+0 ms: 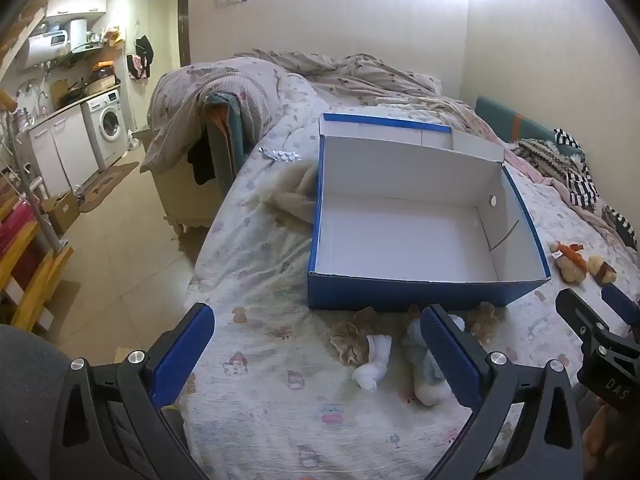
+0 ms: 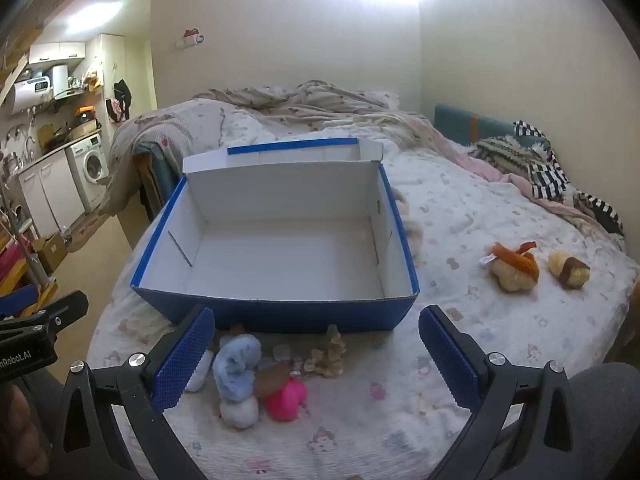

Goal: Organize soft objects

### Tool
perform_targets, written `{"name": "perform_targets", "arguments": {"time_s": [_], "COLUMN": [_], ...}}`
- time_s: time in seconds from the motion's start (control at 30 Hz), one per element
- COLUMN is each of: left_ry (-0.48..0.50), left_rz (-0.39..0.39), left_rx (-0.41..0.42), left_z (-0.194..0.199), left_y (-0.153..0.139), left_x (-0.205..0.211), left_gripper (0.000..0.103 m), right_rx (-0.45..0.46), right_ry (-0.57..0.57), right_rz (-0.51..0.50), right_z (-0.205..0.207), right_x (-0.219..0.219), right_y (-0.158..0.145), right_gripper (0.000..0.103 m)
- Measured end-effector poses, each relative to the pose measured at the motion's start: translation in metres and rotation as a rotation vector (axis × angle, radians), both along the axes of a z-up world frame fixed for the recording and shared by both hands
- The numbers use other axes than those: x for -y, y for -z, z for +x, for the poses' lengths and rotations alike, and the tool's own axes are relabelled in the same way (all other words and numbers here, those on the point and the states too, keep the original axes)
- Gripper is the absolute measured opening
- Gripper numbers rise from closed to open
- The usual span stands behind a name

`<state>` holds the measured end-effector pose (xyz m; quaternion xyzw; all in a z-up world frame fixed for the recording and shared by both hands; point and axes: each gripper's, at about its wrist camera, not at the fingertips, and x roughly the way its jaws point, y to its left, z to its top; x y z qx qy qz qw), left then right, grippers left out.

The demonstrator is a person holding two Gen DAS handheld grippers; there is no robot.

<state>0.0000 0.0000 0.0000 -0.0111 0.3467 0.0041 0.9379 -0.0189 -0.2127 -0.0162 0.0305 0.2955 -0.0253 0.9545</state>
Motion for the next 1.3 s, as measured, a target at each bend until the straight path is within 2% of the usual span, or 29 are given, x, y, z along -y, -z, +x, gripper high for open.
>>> {"name": "perform_targets", "arguments": {"time_s": [1.3], "left_ry": [0.01], "left_rz": [0.035], "left_rx": [0.011], "left_z": [-0.0035], "left_y": [0.0036], "left_x": [0.0024], "left_gripper": [0.103], "right_rx": [0.005], "right_ry": [0.0], "right_rz": [0.002], "right_z": [0.0009], "right_x": [-0.0021], "right_y": [0.0016], "right_gripper": [0.103]}}
